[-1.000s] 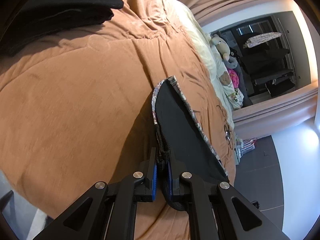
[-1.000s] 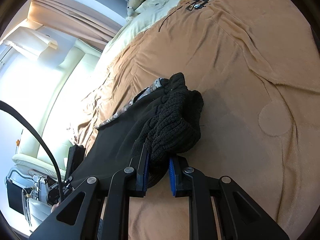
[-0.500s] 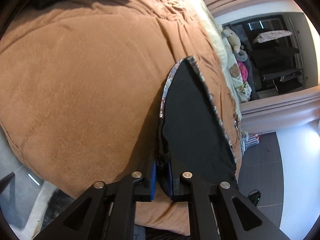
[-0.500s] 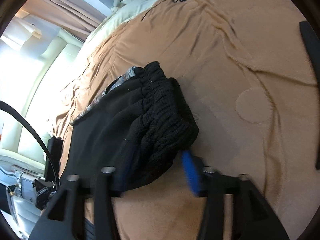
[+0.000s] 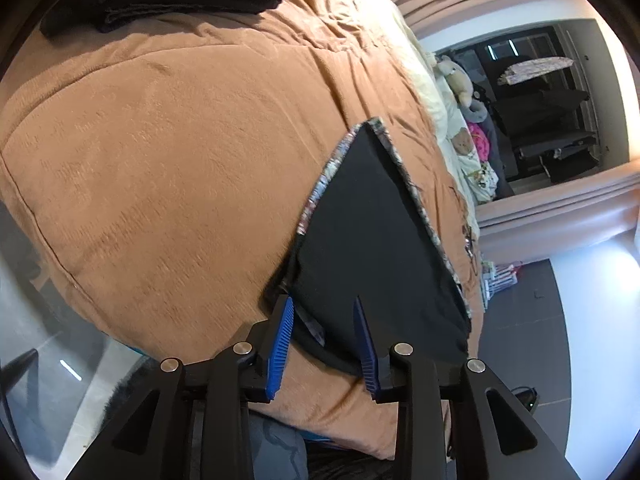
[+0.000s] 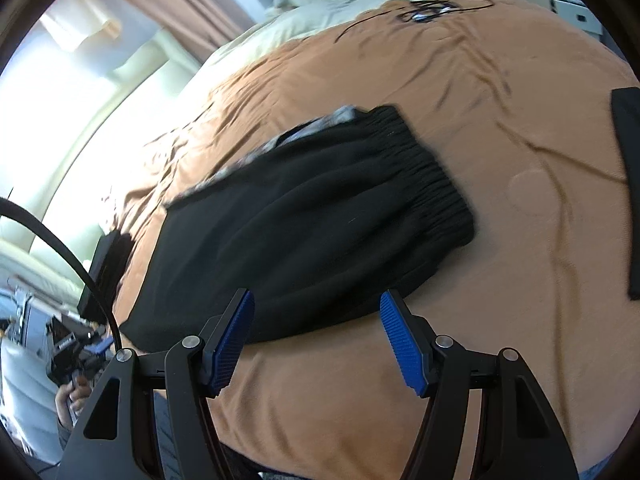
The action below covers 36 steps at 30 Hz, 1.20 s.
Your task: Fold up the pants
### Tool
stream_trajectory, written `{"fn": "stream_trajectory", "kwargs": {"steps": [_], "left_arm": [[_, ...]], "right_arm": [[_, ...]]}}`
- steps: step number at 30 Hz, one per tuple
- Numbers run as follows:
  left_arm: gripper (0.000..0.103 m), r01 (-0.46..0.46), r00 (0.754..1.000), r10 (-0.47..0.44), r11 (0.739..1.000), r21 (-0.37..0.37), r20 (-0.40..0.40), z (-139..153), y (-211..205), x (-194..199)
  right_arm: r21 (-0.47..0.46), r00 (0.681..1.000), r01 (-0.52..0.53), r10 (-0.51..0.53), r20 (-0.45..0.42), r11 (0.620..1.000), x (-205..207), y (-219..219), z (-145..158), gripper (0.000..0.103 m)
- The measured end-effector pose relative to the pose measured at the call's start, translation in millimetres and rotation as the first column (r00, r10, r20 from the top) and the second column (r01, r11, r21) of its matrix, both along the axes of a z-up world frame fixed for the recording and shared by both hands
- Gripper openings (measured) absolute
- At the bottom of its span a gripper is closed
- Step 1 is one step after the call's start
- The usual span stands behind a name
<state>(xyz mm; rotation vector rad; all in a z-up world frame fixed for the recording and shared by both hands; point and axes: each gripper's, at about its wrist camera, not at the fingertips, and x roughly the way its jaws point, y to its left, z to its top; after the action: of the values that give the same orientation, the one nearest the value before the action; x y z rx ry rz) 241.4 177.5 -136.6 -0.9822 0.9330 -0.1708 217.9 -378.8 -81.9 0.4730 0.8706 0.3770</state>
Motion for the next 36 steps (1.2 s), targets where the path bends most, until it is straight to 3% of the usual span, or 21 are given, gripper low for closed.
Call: {"fn": "stream_trajectory", "kwargs": {"steps": [2,5,14,17,20,29,36], "left_arm": [[0.034,0.007,1.0,-0.007,1.0,-0.004,0.022,4.6,-4.9,-3.2],[0.046,0.03,0.999,-0.028,0.999,-0.028,0.043,5.9,-14.2,-2.4],[0.046,0.054,0.999,-0.053,0.994,-0.092,0.012,-17.8,-34.9,9.1],[0.046,0.055,0.998,-0.054,0.993,-0.105,0.014,-19.8,-38.4,14.0],[0.046,0.071,0.997,-0.071,0.992,-0.104,0.0,-24.0,-47.5,19.8],[0.05,0.067,0.997,-0.071,0.993,-0.102,-0.031,-35.1,-64.1,44.7],[0.051,0.035,0.999,-0.034,0.993,-0.116,0.012,-34.5,-70.1,52.8]], "right_arm": [[0.002,1.0,-0.024,0.024,-0.006,1.0,-2.4,10.3,-3.5,0.064],[0.009,0.998,-0.056,0.056,-0.021,0.998,3.4,21.9,-8.8,0.064],[0.033,0.993,-0.101,0.103,-0.065,0.994,22.8,35.1,-30.7,0.064],[0.055,0.993,-0.08,0.084,-0.081,0.995,28.1,27.0,-36.1,0.065],[0.08,0.994,-0.047,0.054,-0.092,0.996,31.8,16.5,-42.0,0.072],[0.147,0.993,0.014,0.003,-0.115,0.989,45.0,-17.0,-63.3,0.072],[0.192,0.992,0.068,-0.046,-0.117,0.979,43.0,-38.4,-71.7,0.072]]}}
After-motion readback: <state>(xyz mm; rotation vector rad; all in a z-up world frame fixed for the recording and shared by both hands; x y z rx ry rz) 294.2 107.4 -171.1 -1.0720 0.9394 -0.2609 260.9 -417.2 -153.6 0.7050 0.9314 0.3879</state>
